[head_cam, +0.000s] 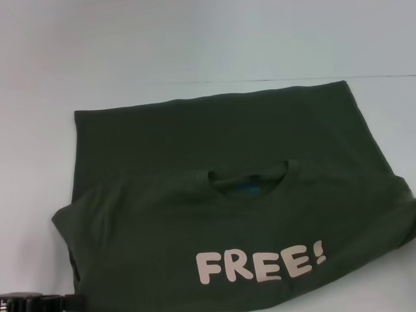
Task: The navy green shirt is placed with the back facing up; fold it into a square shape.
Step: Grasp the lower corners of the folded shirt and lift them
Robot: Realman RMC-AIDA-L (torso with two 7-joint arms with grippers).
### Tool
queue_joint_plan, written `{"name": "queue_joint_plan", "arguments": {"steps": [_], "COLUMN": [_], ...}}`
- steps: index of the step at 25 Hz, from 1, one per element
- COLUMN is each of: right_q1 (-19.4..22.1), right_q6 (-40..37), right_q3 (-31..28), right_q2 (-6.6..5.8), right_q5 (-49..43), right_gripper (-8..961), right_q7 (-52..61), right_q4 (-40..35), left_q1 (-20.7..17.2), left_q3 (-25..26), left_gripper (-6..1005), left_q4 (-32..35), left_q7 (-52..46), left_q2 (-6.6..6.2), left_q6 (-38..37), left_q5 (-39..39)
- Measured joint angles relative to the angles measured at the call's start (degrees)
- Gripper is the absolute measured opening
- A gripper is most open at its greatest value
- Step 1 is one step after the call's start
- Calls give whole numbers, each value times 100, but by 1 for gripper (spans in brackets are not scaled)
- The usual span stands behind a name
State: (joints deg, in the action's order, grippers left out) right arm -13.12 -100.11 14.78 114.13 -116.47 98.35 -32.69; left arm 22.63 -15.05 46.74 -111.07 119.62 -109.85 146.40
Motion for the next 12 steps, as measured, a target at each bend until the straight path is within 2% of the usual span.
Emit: {"name": "queue_joint_plan", "arguments": {"steps": [12], "right_q1": [491], "right_q6": [-286], "right_q3": [41], "right_q2": [141], "right_q5": [-56], "right_gripper": [55], "right_q7": [-218], "right_q4": [0], "left_q1": [41], "left_q3": [133], "left_gripper": [0], "left_q4": [141], "left_q7": [16], "left_q2": [-92], "left_q6": [-206], "left_q5": [21]}}
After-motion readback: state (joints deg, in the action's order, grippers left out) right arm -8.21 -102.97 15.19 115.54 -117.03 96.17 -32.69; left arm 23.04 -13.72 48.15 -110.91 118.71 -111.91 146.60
